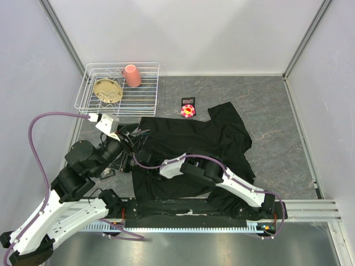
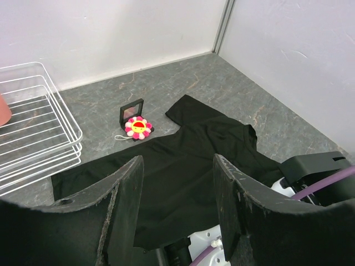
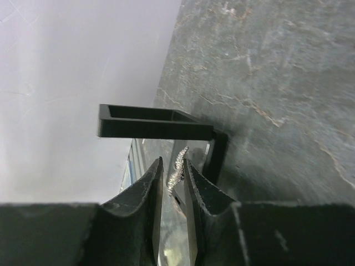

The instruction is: Remove the brooch from the garment

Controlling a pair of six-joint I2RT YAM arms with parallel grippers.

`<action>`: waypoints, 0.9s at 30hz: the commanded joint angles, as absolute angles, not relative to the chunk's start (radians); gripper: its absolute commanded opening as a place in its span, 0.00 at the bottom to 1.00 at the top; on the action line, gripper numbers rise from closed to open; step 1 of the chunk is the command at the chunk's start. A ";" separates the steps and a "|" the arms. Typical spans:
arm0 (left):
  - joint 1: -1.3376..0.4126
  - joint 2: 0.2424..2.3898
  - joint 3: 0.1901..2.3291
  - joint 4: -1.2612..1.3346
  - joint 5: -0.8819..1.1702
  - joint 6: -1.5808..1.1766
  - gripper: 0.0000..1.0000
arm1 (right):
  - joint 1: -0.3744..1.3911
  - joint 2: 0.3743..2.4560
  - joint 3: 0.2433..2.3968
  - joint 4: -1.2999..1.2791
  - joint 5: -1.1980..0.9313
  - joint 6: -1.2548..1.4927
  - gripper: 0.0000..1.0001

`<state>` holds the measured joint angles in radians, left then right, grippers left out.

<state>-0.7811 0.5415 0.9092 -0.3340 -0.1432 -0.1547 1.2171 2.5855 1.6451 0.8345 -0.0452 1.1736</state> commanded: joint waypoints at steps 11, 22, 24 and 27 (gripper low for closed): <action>-0.782 0.512 0.874 -0.270 -0.144 -0.192 0.60 | 1.229 2.507 1.568 0.858 0.024 1.085 0.37; -0.782 0.496 0.864 -0.281 -0.175 -0.216 0.60 | 1.232 2.422 1.526 0.804 0.058 1.043 0.43; -0.782 0.492 0.877 -0.301 -0.213 -0.236 0.60 | 1.232 2.398 1.502 0.781 0.067 1.031 0.43; -0.781 0.482 0.900 -0.336 -0.276 -0.265 0.60 | 1.232 2.330 1.451 0.744 0.090 1.002 0.44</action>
